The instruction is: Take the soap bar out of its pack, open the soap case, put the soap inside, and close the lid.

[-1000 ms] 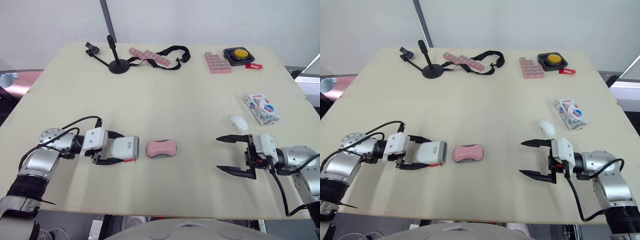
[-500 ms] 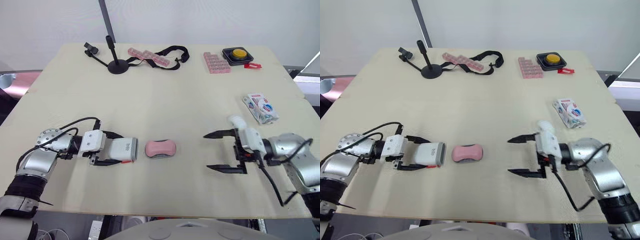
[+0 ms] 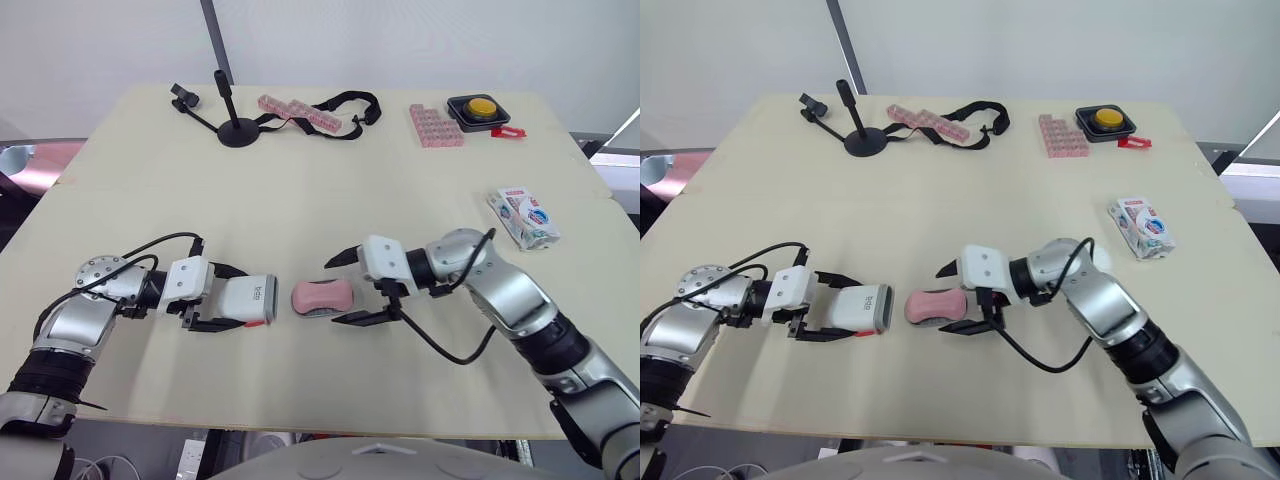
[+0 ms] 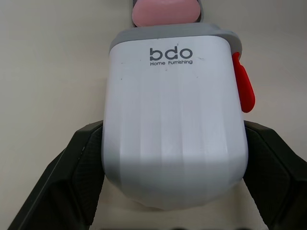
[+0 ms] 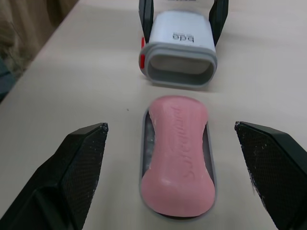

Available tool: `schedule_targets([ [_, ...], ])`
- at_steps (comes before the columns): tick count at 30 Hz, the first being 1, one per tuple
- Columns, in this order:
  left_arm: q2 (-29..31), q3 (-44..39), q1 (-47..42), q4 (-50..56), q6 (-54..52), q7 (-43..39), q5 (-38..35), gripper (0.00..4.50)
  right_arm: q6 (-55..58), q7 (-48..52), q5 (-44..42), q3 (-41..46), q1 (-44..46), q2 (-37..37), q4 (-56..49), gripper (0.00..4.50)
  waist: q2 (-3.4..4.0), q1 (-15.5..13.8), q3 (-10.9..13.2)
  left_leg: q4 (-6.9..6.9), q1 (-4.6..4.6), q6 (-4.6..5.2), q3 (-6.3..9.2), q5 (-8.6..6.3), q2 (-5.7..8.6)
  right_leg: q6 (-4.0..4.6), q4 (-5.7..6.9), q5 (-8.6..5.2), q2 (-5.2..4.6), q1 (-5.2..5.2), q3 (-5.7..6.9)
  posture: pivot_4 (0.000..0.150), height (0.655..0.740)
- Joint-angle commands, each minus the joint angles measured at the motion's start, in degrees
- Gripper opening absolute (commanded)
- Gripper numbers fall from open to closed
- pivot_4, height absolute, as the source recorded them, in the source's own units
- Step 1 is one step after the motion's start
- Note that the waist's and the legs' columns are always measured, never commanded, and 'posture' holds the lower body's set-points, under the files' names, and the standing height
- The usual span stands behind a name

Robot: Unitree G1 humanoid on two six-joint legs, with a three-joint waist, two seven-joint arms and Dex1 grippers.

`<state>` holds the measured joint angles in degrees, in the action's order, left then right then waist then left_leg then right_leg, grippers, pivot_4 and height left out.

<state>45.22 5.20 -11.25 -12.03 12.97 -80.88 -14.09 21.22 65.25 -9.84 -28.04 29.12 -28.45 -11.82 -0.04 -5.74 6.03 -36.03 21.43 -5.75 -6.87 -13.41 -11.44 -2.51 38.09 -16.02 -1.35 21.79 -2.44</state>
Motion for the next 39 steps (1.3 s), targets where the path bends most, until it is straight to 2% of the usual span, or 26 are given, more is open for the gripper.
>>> schedule_targets([
  [1,0.1,-0.7,-0.1,2.3,-0.6,0.2,-1.3,3.47,-0.1,-0.6,1.3,-0.5,1.6,1.0,1.4,4.5,0.0,0.0,0.0,0.0,0.0,0.0,0.0,0.0,0.0,0.0,0.0,0.0,0.0,0.0,0.0,0.15,0.74],
  [20,0.4,-1.4,1.0,4.3,-3.3,1.1,-1.4,3.47,-1.7,-0.2,9.2,-6.6,4.9,6.4,13.0,4.5,0.0,1.0,0.0,0.01,0.01,-0.01,0.0,0.0,-0.01,0.0,0.04,0.0,0.02,0.02,0.01,0.15,0.74],
  [29,0.5,-1.6,1.3,4.7,-3.8,1.7,-1.2,3.47,-1.6,0.6,9.9,-7.4,4.7,7.5,15.3,4.5,-0.01,1.3,0.0,0.01,-0.04,-0.03,0.0,0.01,-0.02,0.01,0.11,0.0,0.03,0.02,0.0,0.15,0.74],
  [30,0.5,-1.6,1.3,4.8,-3.8,1.7,-1.2,3.47,-1.6,0.6,9.9,-7.4,4.7,7.5,15.3,3.97,-0.01,1.3,0.0,0.01,-0.04,-0.03,0.0,0.01,-0.02,0.01,0.11,0.0,0.03,0.02,0.01,0.15,0.74],
  [34,0.6,-1.5,1.3,4.7,-3.8,1.9,-1.1,3.47,-2.0,0.9,10.3,-7.4,4.8,7.6,15.5,2.75,-0.04,1.3,0.0,0.0,-0.05,-0.04,0.0,0.03,-0.03,0.01,0.13,0.0,0.03,0.02,0.0,0.15,0.74],
  [35,0.6,-1.5,1.2,4.7,-3.8,1.9,-1.1,3.47,-1.7,1.0,10.3,-7.4,4.8,7.5,15.5,2.56,-0.05,1.3,0.0,0.0,-0.07,-0.05,0.0,0.04,-0.03,0.01,0.15,0.0,0.03,0.02,-0.01,0.15,0.74],
  [39,0.7,-1.5,1.2,4.6,-3.7,1.9,-1.0,3.47,-2.1,0.8,10.7,-7.4,4.8,7.4,15.4,2.56,-0.06,1.3,0.0,0.0,-0.07,-0.06,0.0,0.05,-0.02,0.01,0.16,0.0,0.02,0.02,0.0,0.15,0.74],
])
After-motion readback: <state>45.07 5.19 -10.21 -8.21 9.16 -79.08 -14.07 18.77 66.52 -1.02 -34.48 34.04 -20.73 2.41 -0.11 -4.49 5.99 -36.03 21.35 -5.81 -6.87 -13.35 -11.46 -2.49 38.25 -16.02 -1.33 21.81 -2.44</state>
